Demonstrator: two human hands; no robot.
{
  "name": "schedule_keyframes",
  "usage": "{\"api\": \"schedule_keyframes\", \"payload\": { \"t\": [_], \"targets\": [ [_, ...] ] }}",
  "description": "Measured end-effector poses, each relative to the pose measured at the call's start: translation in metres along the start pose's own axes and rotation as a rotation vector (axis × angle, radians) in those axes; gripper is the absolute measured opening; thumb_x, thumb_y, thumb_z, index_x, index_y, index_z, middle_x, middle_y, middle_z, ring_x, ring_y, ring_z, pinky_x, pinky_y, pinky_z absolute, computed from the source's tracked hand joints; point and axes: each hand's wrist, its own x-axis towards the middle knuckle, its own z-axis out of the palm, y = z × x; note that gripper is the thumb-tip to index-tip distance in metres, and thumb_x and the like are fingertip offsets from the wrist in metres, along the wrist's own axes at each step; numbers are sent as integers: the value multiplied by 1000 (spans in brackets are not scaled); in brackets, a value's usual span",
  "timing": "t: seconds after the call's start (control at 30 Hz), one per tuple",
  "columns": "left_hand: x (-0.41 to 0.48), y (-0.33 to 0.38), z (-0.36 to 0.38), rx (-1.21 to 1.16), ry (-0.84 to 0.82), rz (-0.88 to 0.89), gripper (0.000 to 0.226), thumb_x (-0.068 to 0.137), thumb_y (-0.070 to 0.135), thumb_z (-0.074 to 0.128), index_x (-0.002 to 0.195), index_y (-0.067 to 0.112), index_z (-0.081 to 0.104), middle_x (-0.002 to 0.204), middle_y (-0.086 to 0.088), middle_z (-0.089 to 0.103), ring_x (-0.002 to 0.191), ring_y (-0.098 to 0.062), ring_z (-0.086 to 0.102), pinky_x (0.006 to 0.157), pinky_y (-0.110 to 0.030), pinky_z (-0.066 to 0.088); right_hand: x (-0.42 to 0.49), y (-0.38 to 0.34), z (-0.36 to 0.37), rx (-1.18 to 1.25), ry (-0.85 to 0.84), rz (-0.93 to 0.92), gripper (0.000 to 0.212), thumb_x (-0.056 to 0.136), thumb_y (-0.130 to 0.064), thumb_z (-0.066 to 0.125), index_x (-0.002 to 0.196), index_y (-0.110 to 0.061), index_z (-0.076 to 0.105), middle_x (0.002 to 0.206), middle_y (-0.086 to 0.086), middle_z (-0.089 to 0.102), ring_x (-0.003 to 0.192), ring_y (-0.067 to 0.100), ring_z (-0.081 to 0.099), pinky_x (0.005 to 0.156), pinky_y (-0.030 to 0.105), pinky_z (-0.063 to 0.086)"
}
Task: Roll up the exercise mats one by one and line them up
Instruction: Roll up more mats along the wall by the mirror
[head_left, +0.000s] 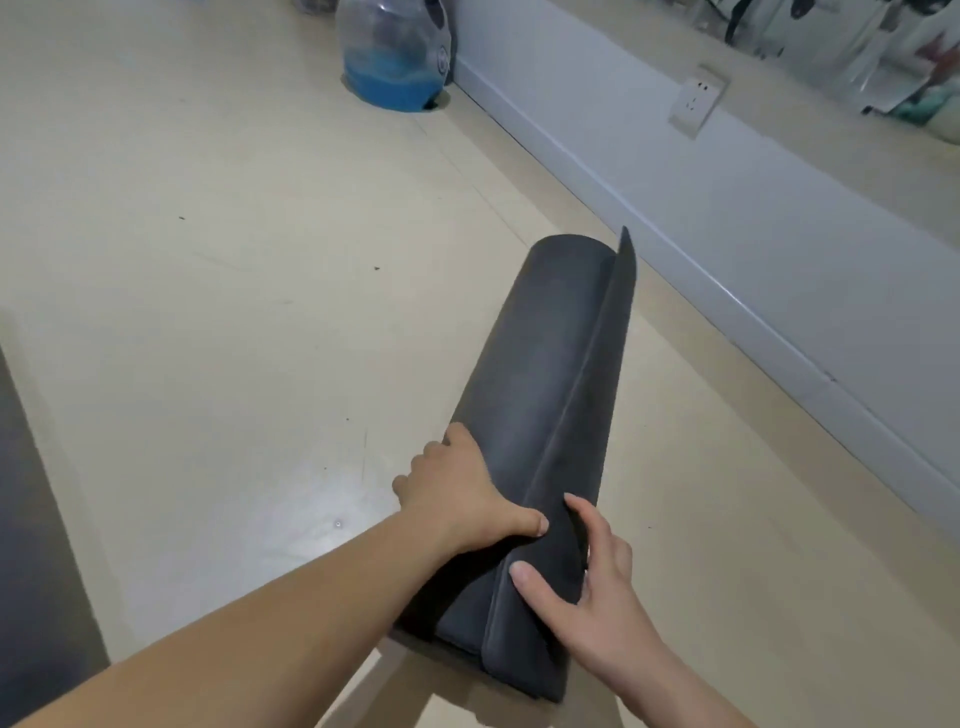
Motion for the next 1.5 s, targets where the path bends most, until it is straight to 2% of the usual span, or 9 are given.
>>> {"api": "schedule_keyframes", "payload": {
  "t": [0.27,0.43,0.57,0.7,0.83,0.97,1.17,1.33,1.5],
  "targets": [
    [-17,96,45,844,87,727,130,73,53,87,163,7,6,155,-32,29,144,-49,29,117,-64,26,-19,27,-116,-908,219,-203,113,64,-85,66,155,-36,20,150,-4,30,140,22,39,118,43,38],
    [-27,76,81,1106,231,1202,70,102,15,41,163,6,9,164,-36,21,153,-50,23,121,-65,25,-11,48,-158,-1290,7,-13,154,64,-82,75,149,-37,-44,166,16,-35,157,37,-25,128,57,-3],
    [-17,39,104,1083,329,1218,56,107,6,12,152,17,44,149,-23,54,137,-40,53,110,-56,49,-23,54,-163,-1161,-86,-25,137,65,-81,68,153,-50,-32,170,11,4,157,31,11,128,48,16],
    [-32,25,110,750,387,1394,37,107,9,38,129,22,64,127,-12,68,112,-33,66,92,-48,54,-36,52,-181,-1142,-156,18,128,61,-90,62,151,-61,-24,164,2,16,150,26,24,122,44,29],
    [-40,44,84,637,197,1095,75,84,42,76,149,20,46,151,-18,47,137,-40,48,110,-58,31,-53,68,-160,-1128,-142,61,122,71,-86,61,144,-64,-35,170,11,6,157,30,8,126,49,20],
    [-38,64,65,816,-34,735,121,88,45,74,161,32,-22,170,-24,-14,158,-48,-13,122,-72,-3,-62,68,-178,-1063,-203,32,115,67,-91,60,145,-72,-22,168,1,10,154,22,12,124,41,21],
    [-36,73,62,906,54,814,127,66,46,81,160,31,-3,139,-14,30,122,-37,35,92,-50,31,-62,80,-225,-1027,-370,195,145,51,-83,81,143,-70,-30,168,5,12,152,29,24,121,42,31],
    [-41,64,73,882,143,840,125,26,44,86,145,24,54,115,-20,55,96,-41,53,74,-50,42,-79,104,-218,-1032,-255,136,145,52,-82,77,151,-59,-27,164,10,17,150,30,22,125,45,22],
    [-33,128,107,969,207,910,125,28,44,89,146,23,52,115,-22,55,94,-41,51,71,-49,43,-100,155,-255,-976,-134,169,143,58,-81,76,151,-55,-30,169,10,6,157,33,10,129,51,11]
  ]
}}
